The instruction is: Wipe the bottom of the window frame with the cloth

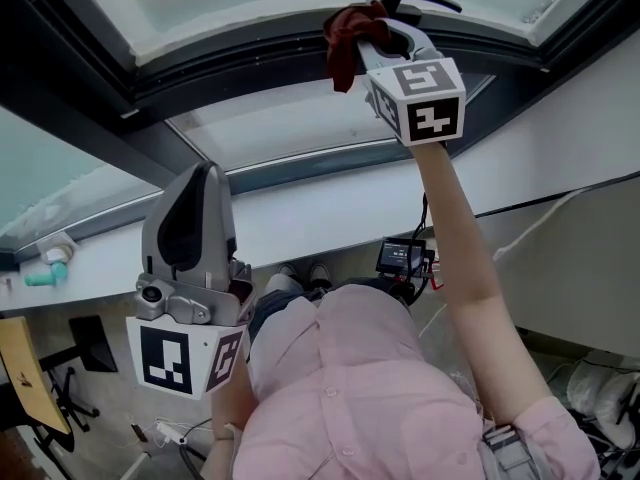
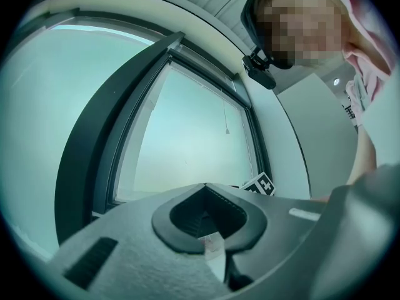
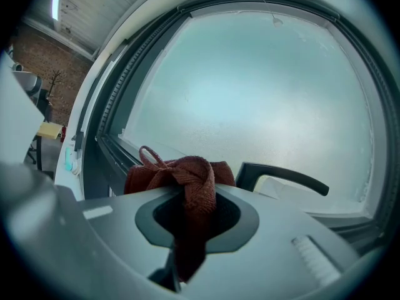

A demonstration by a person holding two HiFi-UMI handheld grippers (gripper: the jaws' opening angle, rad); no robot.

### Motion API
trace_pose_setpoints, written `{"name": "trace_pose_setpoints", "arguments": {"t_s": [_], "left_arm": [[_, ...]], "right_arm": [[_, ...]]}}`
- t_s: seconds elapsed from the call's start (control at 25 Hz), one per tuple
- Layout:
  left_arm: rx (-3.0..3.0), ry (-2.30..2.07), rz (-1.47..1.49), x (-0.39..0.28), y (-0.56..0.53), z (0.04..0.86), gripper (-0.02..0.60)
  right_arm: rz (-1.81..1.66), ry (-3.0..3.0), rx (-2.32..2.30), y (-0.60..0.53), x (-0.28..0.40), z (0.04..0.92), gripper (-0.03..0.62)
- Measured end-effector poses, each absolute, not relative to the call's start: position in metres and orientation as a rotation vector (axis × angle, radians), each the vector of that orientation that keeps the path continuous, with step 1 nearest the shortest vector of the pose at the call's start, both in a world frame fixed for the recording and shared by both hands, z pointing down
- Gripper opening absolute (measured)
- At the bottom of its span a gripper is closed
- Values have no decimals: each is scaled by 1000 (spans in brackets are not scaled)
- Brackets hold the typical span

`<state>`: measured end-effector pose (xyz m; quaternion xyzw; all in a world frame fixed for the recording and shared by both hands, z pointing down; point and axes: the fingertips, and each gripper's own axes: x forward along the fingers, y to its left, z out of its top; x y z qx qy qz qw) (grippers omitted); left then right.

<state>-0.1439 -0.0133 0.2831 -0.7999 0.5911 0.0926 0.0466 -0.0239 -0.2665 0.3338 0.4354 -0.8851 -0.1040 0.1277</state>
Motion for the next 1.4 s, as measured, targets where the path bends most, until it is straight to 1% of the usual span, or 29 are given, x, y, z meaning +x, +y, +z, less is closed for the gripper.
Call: {"name": "trace_pose_setpoints", "arguments": {"t_s": [1.16, 1.4], "left_arm": [[-2454, 1807, 341, -147, 12, 288, -2], [-2450, 1834, 335, -151, 14, 294, -2]], "right_arm": [[-326, -2560, 1306, -265, -24, 333, 57], [-448, -2583, 1402, -259, -22, 329, 58]]}}
